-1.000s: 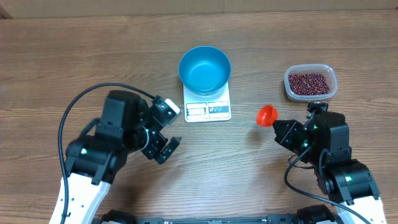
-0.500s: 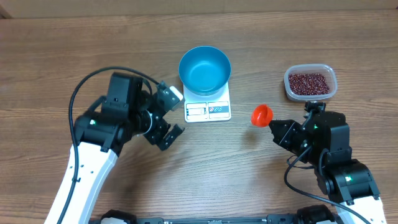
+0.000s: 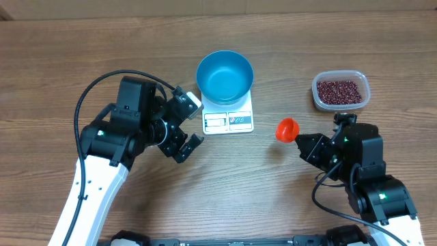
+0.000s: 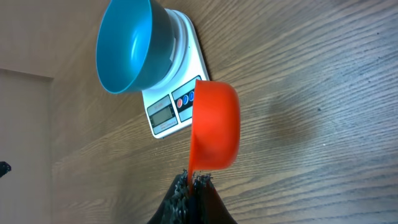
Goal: Scoop item into bowl and weigh 150g on scale
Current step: 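Retract the left gripper back and left from the scale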
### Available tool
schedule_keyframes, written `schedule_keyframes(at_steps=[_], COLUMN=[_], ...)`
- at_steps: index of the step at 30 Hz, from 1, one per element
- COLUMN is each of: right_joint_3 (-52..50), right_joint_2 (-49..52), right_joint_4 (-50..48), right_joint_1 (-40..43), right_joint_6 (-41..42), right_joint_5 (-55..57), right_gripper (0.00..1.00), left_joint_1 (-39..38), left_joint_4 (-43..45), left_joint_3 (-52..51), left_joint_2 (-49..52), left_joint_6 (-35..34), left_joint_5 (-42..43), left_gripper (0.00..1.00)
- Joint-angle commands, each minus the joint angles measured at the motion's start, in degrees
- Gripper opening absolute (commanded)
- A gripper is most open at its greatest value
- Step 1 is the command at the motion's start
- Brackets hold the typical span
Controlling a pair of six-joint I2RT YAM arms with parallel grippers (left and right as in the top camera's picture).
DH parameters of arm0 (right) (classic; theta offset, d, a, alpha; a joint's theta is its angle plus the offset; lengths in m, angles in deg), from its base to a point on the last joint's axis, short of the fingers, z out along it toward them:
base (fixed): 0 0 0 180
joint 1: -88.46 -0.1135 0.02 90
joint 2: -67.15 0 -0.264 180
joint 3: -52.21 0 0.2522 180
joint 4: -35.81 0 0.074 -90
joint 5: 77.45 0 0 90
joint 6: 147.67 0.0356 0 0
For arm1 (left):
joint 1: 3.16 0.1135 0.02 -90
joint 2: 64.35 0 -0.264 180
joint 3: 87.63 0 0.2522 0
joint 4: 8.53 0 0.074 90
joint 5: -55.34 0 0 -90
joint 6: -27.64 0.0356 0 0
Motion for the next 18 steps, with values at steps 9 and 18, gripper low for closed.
schedule_keyframes(at_steps=[9, 18], right_joint_3=[1.2, 1.2], right_joint_2=[-0.3, -0.3], right_joint_4=[0.0, 3.7], right_joint_1=[0.3, 0.3], right_joint_6=[0.2, 0.2], right_joint_5=[-0.3, -0.9], right_gripper=[0.04, 0.04], left_joint_1=[0.3, 0.3], left_joint_4=[-0.2, -0.1], left_joint_3=[1.4, 1.4], left_joint_2=[0.2, 0.2], left_joint_6=[-0.2, -0.2], left_joint_5=[1.2, 1.2], left_gripper=[1.00, 1.00])
